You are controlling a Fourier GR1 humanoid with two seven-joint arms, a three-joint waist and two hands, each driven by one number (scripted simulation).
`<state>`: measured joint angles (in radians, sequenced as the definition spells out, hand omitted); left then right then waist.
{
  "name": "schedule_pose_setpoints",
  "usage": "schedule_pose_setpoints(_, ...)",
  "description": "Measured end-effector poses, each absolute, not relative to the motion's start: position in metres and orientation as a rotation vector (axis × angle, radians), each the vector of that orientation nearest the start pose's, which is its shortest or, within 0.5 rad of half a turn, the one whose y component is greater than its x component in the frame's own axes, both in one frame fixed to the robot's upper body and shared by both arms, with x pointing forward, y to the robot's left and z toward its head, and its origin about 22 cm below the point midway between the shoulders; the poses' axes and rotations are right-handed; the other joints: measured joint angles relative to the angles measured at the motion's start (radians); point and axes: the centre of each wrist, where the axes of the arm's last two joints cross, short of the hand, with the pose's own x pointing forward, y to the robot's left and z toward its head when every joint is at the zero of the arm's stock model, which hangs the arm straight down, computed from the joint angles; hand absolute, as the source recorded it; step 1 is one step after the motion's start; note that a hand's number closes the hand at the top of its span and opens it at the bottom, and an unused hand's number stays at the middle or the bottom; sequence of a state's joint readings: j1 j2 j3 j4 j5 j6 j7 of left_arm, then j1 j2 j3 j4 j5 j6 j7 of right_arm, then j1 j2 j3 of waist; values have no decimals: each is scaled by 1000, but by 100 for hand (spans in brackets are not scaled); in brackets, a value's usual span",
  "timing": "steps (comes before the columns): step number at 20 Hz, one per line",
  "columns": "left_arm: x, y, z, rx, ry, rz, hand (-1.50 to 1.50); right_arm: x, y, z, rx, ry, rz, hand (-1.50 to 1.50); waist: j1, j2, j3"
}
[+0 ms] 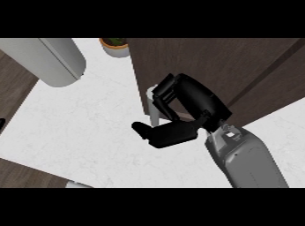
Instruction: Pick up the bottled water, place it into the cabinet and close the cabinet
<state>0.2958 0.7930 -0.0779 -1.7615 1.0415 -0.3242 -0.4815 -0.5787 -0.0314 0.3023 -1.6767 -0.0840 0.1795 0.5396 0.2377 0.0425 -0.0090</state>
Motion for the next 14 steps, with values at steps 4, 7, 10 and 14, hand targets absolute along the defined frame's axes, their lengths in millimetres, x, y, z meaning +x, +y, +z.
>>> schedule_pose_setpoints(4, 173, 373, 62, -544, -1864, 101, -150, 323, -82, 174, 292, -1577, 641, 150, -14, -2, 5)
schedule_pose_setpoints(7, 173, 374, 62, -544, -1870, 105, -150, 330, -73, 173, 296, -1551, 585, -150, -26, -10, 10)
schedule_pose_setpoints(10, 172, 374, 61, -543, -1869, 113, -150, 335, -66, 173, 313, -1526, 546, -150, -37, -16, 10)
schedule_pose_setpoints(14, 168, 377, 57, -540, -1859, 121, -150, 340, -60, 173, 334, -1502, 489, -150, -44, -22, 11)
